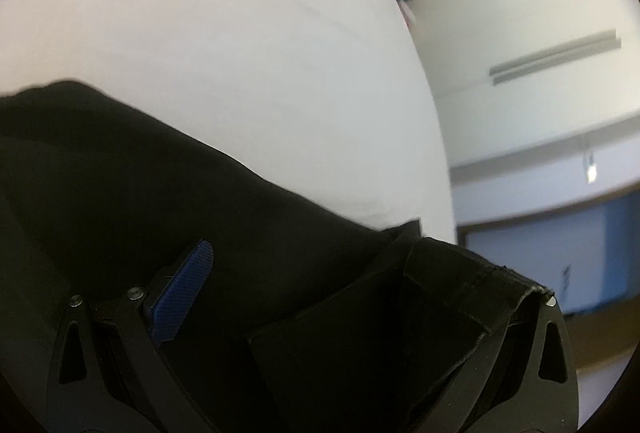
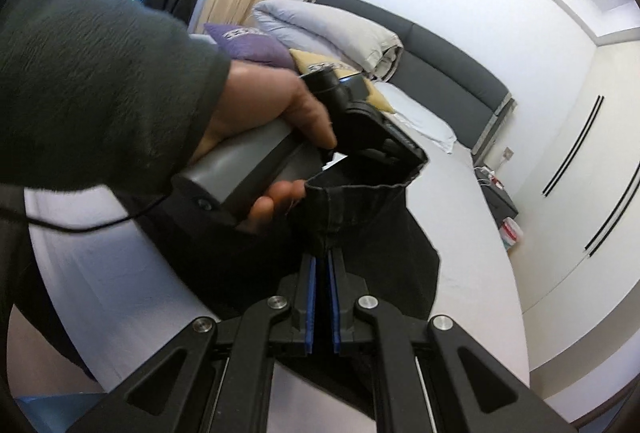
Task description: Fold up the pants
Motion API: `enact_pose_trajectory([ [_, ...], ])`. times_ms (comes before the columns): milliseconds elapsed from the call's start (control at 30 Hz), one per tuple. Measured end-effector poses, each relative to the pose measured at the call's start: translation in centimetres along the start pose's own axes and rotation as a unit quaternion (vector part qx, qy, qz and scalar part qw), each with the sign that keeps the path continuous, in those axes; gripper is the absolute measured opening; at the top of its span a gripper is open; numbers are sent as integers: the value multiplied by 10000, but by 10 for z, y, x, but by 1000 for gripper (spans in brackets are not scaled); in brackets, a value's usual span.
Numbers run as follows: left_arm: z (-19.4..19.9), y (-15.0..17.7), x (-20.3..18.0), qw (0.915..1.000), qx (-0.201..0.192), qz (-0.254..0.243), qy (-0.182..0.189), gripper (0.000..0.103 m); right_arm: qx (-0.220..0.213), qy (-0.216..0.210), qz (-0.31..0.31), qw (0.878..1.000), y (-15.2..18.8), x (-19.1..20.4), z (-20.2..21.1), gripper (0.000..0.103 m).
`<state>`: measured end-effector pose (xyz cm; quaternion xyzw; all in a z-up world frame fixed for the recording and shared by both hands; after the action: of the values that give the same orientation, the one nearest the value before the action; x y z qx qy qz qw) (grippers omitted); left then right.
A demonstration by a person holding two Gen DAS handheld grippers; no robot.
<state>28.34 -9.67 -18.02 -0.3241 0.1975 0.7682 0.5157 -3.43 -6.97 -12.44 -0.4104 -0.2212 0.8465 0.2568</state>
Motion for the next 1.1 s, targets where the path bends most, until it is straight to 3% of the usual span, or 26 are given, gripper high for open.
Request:
enact_pose_trajectory([
  [100,-2,7,-2,9962,175,-642,-561,101,121,-194,65,9997,6,3,-4,6],
  [233,12,12,8,9880,330,-1184,-936,102,122,-799,46,9967,17,11,-3,6],
  [400,43,1,44,9724,440,-1604,-1637,102,15,-1492,-627,9868,35,-6,12,7],
  [433,52,-1,54,9688,393,-1644,-1815,102,-18,-1534,-755,9853,36,-11,15,7],
  [500,70,-8,69,9604,-61,-1514,-2338,102,-32,-1364,-1040,9852,39,-30,18,9],
  [533,81,-8,72,9595,-278,-1418,-2419,102,19,-1225,-1241,9847,43,-41,16,14],
  [567,91,-6,72,9631,-432,-1334,-2298,102,103,-1077,-1510,9826,48,-56,11,18],
  [600,100,2,65,9728,-492,-1283,-1863,102,190,-982,-1836,9779,54,-74,3,18],
  [700,99,31,48,9865,-257,-1265,-1010,102,268,-1080,-2614,9588,65,-113,-9,18],
  [733,93,40,50,9895,-185,-1161,-840,102,189,-1061,-2559,9607,63,-117,-5,27],
  [767,87,46,55,9927,-99,-970,-707,102,109,-962,-2341,9674,60,-115,3,48],
  [833,72,56,70,9978,215,-506,-379,102,-155,-725,-1500,9859,51,-96,20,68],
  [900,71,62,84,9991,132,-341,-231,102,-228,-356,-348,9985,38,-62,30,71],
  [933,70,66,85,9994,84,-304,-167,102,-98,-62,397,9991,36,-39,29,71],
  [1000,77,66,90,9998,35,-158,-70,102,58,280,1301,9911,37,-8,23,70],
  [1100,87,66,103,10000,5,-68,15,102,-34,219,1512,9883,32,10,18,63],
])
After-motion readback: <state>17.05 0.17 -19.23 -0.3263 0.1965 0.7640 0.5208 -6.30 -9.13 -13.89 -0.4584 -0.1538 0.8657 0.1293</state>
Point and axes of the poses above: each gripper's, at about its wrist camera, not at the fingertips, and z roughly against the way its jaws point, x to its left, y to its underside, the point moved 2 cm from there along -z, roughly the way its jaws point, and after that the axes turned 15 degrees about z, right-handed, at the moved point
